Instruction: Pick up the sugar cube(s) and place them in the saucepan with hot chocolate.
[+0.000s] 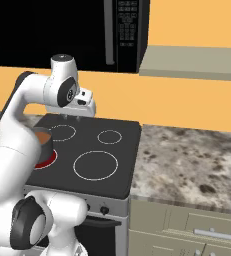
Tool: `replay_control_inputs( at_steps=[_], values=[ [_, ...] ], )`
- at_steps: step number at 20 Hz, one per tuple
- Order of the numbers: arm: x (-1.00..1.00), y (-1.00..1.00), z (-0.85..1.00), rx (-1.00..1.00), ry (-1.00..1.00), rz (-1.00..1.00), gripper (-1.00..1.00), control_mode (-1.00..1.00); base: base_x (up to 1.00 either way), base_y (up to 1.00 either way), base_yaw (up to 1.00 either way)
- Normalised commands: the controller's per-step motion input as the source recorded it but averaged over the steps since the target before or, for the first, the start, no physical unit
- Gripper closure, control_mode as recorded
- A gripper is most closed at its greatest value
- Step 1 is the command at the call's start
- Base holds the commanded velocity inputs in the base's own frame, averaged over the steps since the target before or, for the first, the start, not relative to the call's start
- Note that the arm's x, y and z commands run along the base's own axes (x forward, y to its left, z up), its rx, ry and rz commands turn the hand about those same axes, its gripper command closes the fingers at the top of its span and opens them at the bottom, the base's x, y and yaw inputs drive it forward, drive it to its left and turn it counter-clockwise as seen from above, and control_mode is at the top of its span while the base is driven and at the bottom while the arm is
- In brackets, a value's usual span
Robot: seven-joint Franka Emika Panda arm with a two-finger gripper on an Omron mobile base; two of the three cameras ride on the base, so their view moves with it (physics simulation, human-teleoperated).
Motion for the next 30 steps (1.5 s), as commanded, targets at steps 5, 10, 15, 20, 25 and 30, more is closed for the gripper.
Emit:
replay_control_inputs(
  at_steps=[5,10,15,20,25,30],
  values=[
    [-0.05,0.06,0.00,0.00,-0.01,0.06,-1.00,-1.00,0.00,0.00,0.00],
    [-0.21,0.00,0.00,0.00,-0.04,0.14,-1.00,-1.00,0.00,0.00,0.00],
    [-0.04,0.21,0.00,0.00,-0.08,0.48,-1.00,-1.00,0.00,0.00,0.00],
    [-0.02,0.65,0.00,-0.04,0.01,0.59,-1.00,-1.00,0.00,0.00,0.00],
    [0.00,1.00,0.19,-0.23,0.11,0.45,-1.00,-1.00,0.00,0.00,0.00],
    [0.00,1.00,0.04,-0.24,0.20,0.33,-1.00,-1.00,0.00,0.00,0.00]
  ],
)
